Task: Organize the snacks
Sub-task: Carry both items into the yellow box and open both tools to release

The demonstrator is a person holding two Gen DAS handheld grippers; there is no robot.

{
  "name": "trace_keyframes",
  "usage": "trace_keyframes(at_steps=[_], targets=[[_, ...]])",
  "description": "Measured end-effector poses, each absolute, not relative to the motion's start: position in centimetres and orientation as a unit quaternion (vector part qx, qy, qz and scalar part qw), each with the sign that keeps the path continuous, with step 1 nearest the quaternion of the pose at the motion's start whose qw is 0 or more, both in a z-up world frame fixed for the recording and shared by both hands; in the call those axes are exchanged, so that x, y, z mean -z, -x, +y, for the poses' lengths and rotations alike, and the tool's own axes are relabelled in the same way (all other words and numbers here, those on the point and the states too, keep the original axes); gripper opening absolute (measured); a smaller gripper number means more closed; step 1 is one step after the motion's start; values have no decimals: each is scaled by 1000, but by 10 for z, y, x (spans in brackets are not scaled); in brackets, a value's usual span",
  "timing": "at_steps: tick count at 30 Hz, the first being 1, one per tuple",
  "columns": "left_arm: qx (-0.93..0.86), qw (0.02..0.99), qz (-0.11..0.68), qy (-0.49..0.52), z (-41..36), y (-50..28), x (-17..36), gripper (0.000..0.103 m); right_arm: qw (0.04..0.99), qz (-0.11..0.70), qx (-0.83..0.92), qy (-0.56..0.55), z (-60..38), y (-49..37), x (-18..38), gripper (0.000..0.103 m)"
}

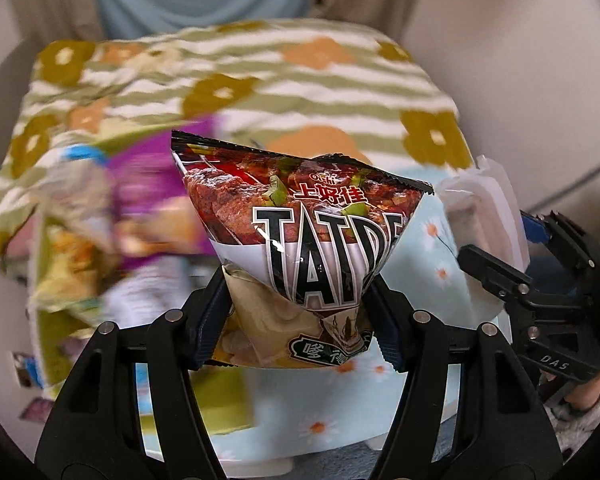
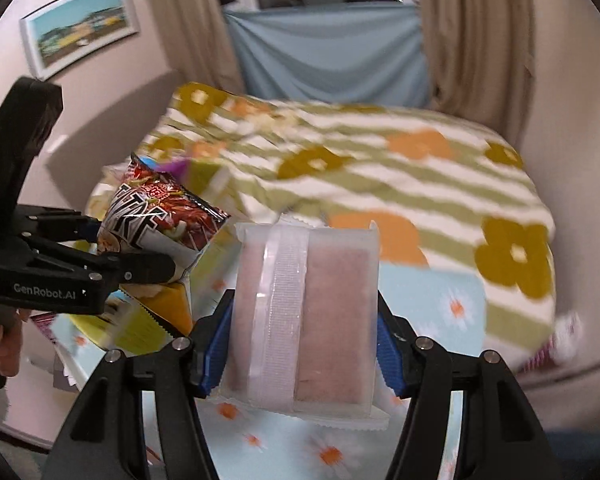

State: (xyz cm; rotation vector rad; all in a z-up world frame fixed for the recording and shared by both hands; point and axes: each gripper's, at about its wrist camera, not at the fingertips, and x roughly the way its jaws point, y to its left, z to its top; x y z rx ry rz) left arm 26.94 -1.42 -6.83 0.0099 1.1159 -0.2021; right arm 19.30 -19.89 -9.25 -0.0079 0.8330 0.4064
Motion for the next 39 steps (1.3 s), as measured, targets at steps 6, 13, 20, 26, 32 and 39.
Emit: trace_keyframes(at_steps=[6, 13, 20, 26, 32, 39], targets=[[57, 849, 524, 29, 86, -278, 54, 63, 893, 380, -242, -8, -124, -199, 60, 58], [80, 832, 548, 38, 146, -286, 74, 63, 888, 385, -249, -38, -50, -208, 54, 58], [116, 828, 547, 35, 160, -275, 92, 103, 896, 388, -209, -52, -22, -203, 58, 58], [127, 834, 536, 22, 181, -256, 87, 103, 904, 382, -181, -60, -10, -197, 55, 58], [124, 842, 525, 23, 199, -237, 80, 103, 906, 382, -177, -49, 8, -196, 46, 58], [104, 843, 526, 46, 225, -230, 84, 103, 892, 407, -196, -32, 38, -220, 58, 58]])
